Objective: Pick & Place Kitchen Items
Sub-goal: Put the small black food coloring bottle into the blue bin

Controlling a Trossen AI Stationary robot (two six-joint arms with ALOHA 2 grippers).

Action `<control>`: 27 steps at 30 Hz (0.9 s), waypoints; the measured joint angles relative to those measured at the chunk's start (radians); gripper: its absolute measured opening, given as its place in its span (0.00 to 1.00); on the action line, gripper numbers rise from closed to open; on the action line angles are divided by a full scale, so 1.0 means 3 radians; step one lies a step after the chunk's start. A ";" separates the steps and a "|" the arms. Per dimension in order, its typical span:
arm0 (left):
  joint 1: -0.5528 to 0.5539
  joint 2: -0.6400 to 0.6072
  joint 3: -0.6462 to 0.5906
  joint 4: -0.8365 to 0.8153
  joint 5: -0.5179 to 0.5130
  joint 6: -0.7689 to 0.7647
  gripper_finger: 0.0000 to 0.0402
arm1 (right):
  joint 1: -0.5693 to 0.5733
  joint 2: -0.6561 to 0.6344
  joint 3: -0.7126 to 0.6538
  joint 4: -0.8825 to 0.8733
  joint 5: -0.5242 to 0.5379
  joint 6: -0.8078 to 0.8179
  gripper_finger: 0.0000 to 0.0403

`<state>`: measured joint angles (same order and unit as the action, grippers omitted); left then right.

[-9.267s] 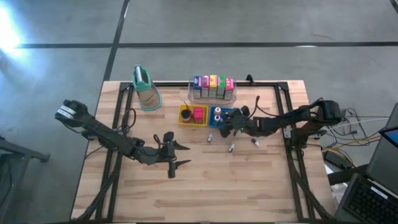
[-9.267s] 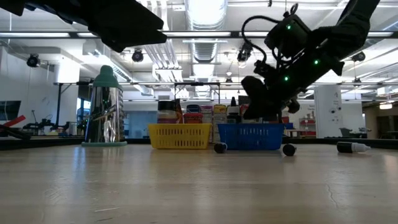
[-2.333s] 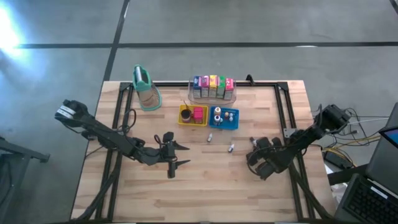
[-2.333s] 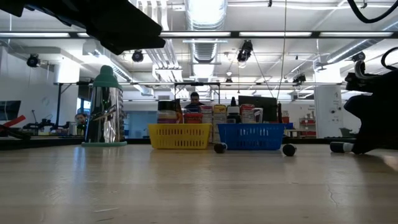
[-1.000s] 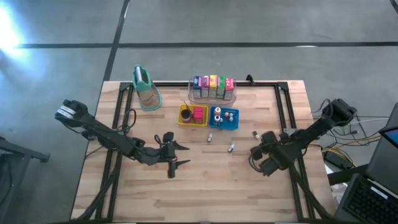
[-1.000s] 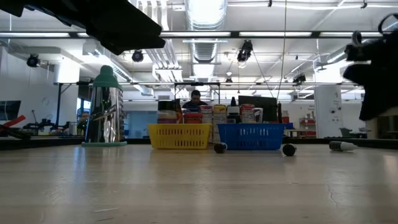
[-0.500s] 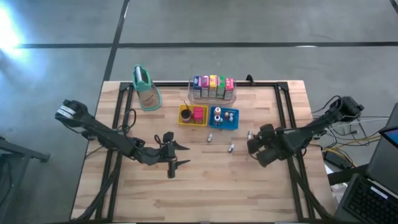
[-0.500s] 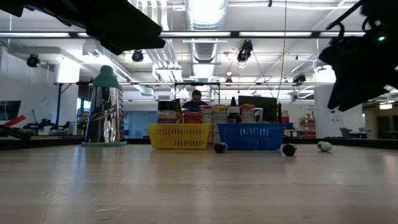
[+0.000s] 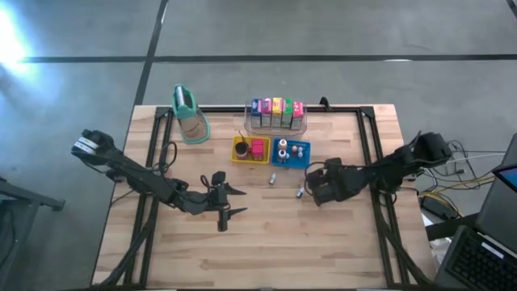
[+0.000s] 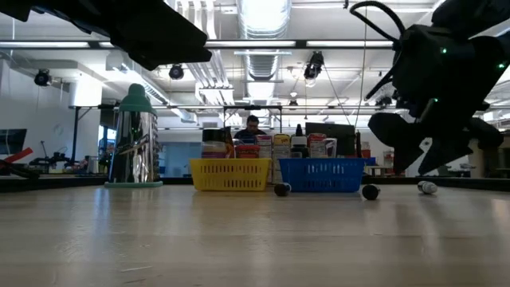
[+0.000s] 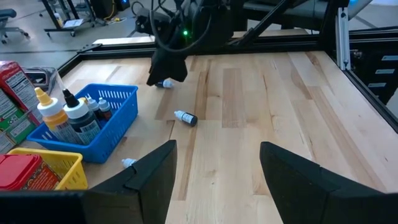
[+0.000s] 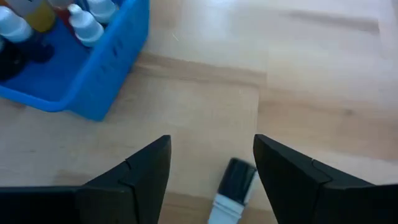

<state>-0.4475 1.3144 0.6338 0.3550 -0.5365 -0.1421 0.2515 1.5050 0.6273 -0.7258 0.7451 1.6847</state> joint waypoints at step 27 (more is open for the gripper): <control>-0.0001 0.0000 0.0000 -0.0001 0.0000 0.0000 0.59 | 0.0253 0.0706 0.0179 -0.0128 -0.0277 0.1011 0.61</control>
<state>-0.4476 1.3144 0.6338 0.3548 -0.5365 -0.1421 0.3274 1.7167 0.6811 -0.7641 0.6619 1.9879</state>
